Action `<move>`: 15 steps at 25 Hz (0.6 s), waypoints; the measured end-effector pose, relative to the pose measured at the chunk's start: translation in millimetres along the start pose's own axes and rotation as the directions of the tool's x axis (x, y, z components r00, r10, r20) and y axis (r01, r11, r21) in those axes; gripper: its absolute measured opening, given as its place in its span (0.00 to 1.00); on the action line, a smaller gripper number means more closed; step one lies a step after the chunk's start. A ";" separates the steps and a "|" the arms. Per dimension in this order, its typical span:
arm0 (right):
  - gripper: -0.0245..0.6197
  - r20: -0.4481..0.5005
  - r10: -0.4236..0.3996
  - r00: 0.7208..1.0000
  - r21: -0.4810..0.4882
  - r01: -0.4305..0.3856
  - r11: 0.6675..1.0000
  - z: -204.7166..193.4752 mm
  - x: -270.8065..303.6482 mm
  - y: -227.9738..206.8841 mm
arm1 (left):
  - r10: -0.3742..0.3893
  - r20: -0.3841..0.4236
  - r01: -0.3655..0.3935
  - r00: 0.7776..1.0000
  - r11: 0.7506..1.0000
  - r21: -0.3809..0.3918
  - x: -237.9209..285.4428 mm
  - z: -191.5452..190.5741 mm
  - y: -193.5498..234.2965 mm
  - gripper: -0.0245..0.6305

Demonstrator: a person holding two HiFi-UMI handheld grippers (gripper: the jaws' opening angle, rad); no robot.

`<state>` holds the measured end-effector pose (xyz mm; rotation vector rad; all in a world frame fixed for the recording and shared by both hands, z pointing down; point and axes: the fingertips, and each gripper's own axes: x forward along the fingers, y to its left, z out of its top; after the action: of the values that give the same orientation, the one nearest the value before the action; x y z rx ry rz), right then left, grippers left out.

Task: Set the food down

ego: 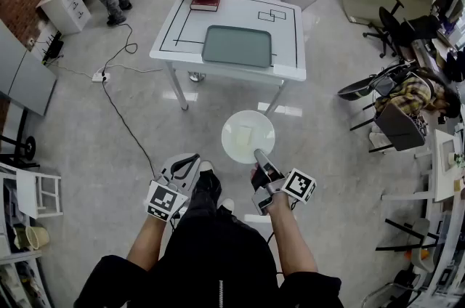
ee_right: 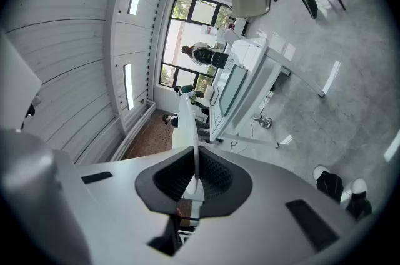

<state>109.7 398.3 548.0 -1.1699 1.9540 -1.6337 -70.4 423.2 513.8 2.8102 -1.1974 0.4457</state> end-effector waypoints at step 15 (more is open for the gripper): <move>0.07 -0.005 0.023 1.000 -0.013 -0.023 1.000 3.3 6.4 1.9 | 0.023 0.039 -0.018 0.999 0.992 -0.122 0.1 3.9 11.6 0.05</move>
<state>107.4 391.3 546.9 -1.1452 1.9773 -1.6160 -77.6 414.4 509.4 2.7189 -1.2177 0.3068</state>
